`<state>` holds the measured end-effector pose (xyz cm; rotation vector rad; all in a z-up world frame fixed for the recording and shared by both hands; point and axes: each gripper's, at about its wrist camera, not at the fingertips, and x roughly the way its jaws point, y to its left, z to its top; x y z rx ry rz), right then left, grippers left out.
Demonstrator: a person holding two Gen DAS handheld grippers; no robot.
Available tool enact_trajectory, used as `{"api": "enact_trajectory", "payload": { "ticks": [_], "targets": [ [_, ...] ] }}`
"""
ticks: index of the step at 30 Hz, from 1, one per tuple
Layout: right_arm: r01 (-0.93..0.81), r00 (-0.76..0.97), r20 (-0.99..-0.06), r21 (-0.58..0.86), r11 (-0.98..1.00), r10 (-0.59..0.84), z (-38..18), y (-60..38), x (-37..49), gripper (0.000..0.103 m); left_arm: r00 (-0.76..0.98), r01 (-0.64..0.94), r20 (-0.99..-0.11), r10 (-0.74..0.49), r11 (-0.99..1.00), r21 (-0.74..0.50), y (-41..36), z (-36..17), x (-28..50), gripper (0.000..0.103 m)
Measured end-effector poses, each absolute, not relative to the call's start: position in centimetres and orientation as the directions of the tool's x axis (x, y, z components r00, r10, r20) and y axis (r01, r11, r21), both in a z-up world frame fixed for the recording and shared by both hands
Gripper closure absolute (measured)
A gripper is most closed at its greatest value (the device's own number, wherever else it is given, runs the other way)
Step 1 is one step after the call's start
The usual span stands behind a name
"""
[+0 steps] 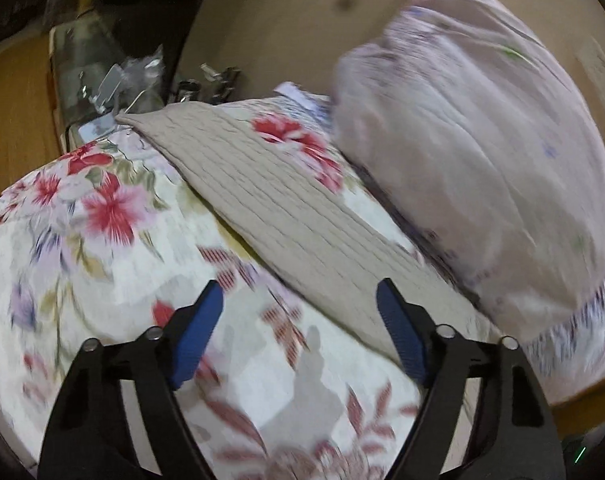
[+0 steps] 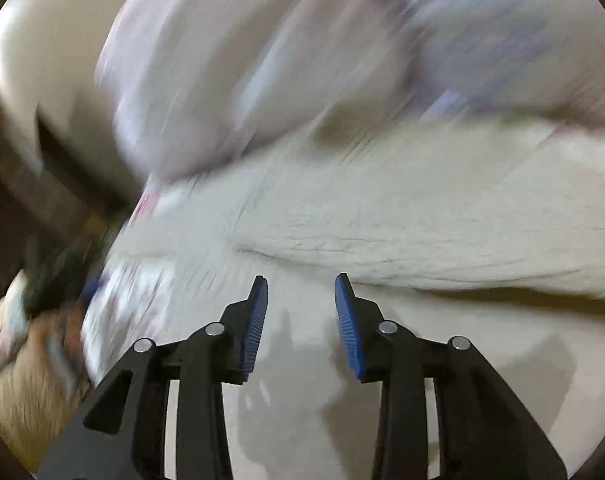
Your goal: Fold small clothes
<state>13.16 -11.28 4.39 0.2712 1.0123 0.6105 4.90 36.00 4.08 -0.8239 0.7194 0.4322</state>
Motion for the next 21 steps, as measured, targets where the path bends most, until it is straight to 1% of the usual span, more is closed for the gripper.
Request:
{"api": "enact_trajectory", "payload": {
  "ticks": [1, 3, 6, 8, 10, 13, 15, 16, 17, 19, 21],
  "targets": [
    [-0.357, 0.371, -0.709, 0.488, 0.797, 0.600, 4.2, -10.8, 12.5, 0.054, 0.681, -0.612, -0.728, 0.074, 0.603, -0.511, 36.9, 3.8, 5.2, 0.033],
    [-0.360, 0.372, -0.730, 0.455, 0.814, 0.573, 4.0, -10.6, 10.5, 0.042, 0.670, -0.631, -0.738, 0.080, 0.585, -0.509, 38.8, 3.3, 5.9, 0.036],
    [-0.286, 0.410, -0.767, 0.406, 0.868, 0.494, 3.5, -13.5, 10.3, 0.042, 0.659, -0.657, -0.748, 0.084, 0.549, -0.517, 41.1, 2.7, 6.6, 0.041],
    [-0.173, 0.445, -0.776, 0.415, 0.893, 0.447, 3.6, -16.6, 11.2, 0.040, 0.655, -0.679, -0.751, 0.083, 0.502, -0.536, 42.7, 2.1, 6.6, 0.046],
    [-0.104, 0.469, -0.778, 0.421, 0.901, 0.418, 3.6, -18.7, 10.9, 0.039, 0.667, -0.683, -0.741, 0.082, 0.464, -0.564, 43.8, 1.7, 6.4, 0.051],
    [-0.037, 0.490, -0.787, 0.409, 0.912, 0.374, 3.8, -21.0, 10.4, 0.038, 0.690, -0.683, -0.720, 0.070, 0.390, -0.617, 45.4, 1.4, 6.4, 0.053],
    [-0.029, 0.492, -0.794, 0.395, 0.918, 0.357, 3.8, -21.4, 10.7, 0.038, 0.692, -0.688, -0.718, 0.080, 0.374, -0.622, 46.1, 1.4, 6.7, 0.064],
    [-0.030, 0.493, -0.796, 0.390, 0.920, 0.353, 3.9, -21.7, 10.6, 0.037, 0.679, -0.702, -0.730, 0.080, 0.364, -0.613, 46.5, 1.2, 6.9, 0.082],
    [-0.036, 0.492, -0.797, 0.383, 0.923, 0.350, 4.0, -21.8, 10.4, 0.037, 0.673, -0.708, -0.736, 0.073, 0.351, -0.613, 46.8, 1.0, 7.1, 0.096],
    [-0.049, 0.494, -0.797, 0.375, 0.926, 0.349, 4.0, -21.6, 10.2, 0.036, 0.670, -0.708, -0.739, 0.079, 0.369, -0.602, 46.9, 1.5, 7.5, 0.096],
    [-0.065, 0.498, -0.796, 0.363, 0.930, 0.345, 4.1, -21.9, 10.0, 0.036, 0.681, -0.678, -0.723, 0.119, 0.476, -0.560, 45.4, 3.8, 8.5, 0.096]
  ]
}}
